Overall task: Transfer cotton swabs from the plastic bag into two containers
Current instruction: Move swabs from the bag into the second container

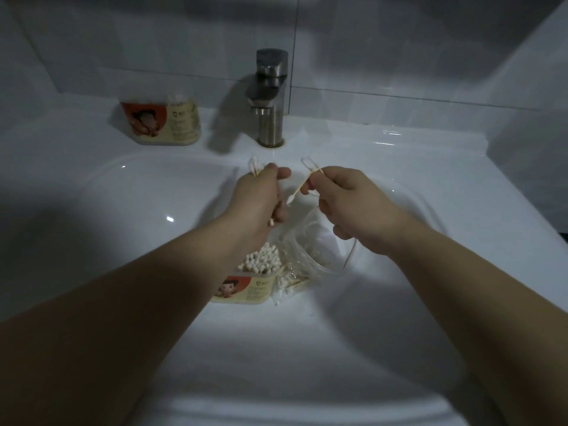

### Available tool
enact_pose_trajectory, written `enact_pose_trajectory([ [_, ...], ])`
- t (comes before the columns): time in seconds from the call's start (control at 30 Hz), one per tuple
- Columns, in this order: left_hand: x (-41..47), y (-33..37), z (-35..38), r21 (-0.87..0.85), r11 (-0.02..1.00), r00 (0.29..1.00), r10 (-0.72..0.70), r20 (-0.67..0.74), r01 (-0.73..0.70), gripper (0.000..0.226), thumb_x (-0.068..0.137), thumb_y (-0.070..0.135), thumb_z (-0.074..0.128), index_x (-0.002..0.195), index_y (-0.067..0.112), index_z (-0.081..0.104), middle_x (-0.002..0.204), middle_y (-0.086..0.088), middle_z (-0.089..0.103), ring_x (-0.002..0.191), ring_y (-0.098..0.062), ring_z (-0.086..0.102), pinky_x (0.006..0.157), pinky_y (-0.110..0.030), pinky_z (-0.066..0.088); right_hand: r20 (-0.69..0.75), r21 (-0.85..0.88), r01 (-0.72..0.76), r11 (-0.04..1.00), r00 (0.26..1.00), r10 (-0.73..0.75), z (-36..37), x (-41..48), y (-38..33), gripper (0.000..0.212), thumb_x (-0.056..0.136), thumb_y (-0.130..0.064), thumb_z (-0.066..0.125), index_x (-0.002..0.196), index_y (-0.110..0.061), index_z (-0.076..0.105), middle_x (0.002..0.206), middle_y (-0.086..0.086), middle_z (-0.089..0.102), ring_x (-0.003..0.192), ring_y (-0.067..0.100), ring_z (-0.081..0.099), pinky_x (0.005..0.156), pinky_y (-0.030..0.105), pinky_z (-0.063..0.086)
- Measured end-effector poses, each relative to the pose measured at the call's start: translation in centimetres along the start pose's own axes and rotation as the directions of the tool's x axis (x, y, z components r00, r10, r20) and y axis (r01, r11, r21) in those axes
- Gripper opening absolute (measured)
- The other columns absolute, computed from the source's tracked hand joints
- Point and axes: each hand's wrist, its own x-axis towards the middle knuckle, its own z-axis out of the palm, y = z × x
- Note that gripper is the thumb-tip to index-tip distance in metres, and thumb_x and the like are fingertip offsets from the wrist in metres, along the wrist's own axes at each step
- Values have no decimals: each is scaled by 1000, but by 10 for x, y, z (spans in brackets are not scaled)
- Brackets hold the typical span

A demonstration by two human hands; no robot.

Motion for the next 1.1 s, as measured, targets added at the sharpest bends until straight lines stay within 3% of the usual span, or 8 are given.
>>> enact_pose_trajectory([
  [0.07,-5,1,3,41,999,993,-13,116,9,39,103,52,51,94,17,67,64,1,44,40,-9,27,40,-22,24,11,-12,-3,1000,1000,3,2,0,1,35,104,-35,46,88,-12,66,46,-13,37,41,10,26,38,22,25],
  [0.17,-11,1,8,263,959,975,45,218,-103,49,92,66,57,87,18,68,62,2,40,43,-11,28,44,-23,21,-41,-83,33,996,998,-37,0,2,3,42,104,-39,46,88,-3,61,47,-12,40,40,6,30,37,22,27],
  [0.27,-15,-2,9,462,867,966,76,249,-188,45,101,57,50,95,17,70,57,9,58,35,-5,38,40,-18,27,-86,-355,133,926,981,-174,-5,2,3,39,105,-36,45,76,-15,60,52,-16,54,43,4,44,42,14,31],
  [0.43,-14,-3,8,471,852,964,131,231,-228,31,108,37,44,105,23,71,43,16,44,44,-5,41,41,-20,32,-131,-569,105,815,967,-216,-7,5,3,38,104,-37,43,82,-17,65,74,-5,66,69,7,59,54,13,38],
  [0.63,-12,1,7,349,929,986,75,147,-123,27,96,45,63,86,20,69,48,12,39,43,-10,36,39,-20,28,-70,-306,42,951,995,-66,-4,2,1,31,101,-25,42,78,-21,62,48,-31,55,41,-8,49,37,7,30],
  [0.8,-11,-3,7,236,959,981,124,152,-157,33,102,44,58,92,16,72,47,11,46,42,-9,33,41,-21,26,64,-398,142,906,990,-127,5,-1,0,34,106,-34,42,80,-30,63,61,-22,61,59,-6,55,61,24,38],
  [0.93,-7,-1,8,116,985,990,122,68,-130,34,107,39,49,87,19,68,62,6,46,48,-9,35,40,-22,26,34,-367,30,930,999,-19,1,-1,-1,34,95,-36,44,79,-24,72,46,-21,55,45,-4,51,52,25,34],
  [1.1,-2,0,7,49,998,999,44,-25,-43,31,109,34,44,84,19,56,58,9,65,46,-8,51,46,-22,39,-10,-112,-31,993,999,30,-3,0,-3,35,94,-18,43,68,-19,66,47,-11,41,41,9,37,45,22,28],
])
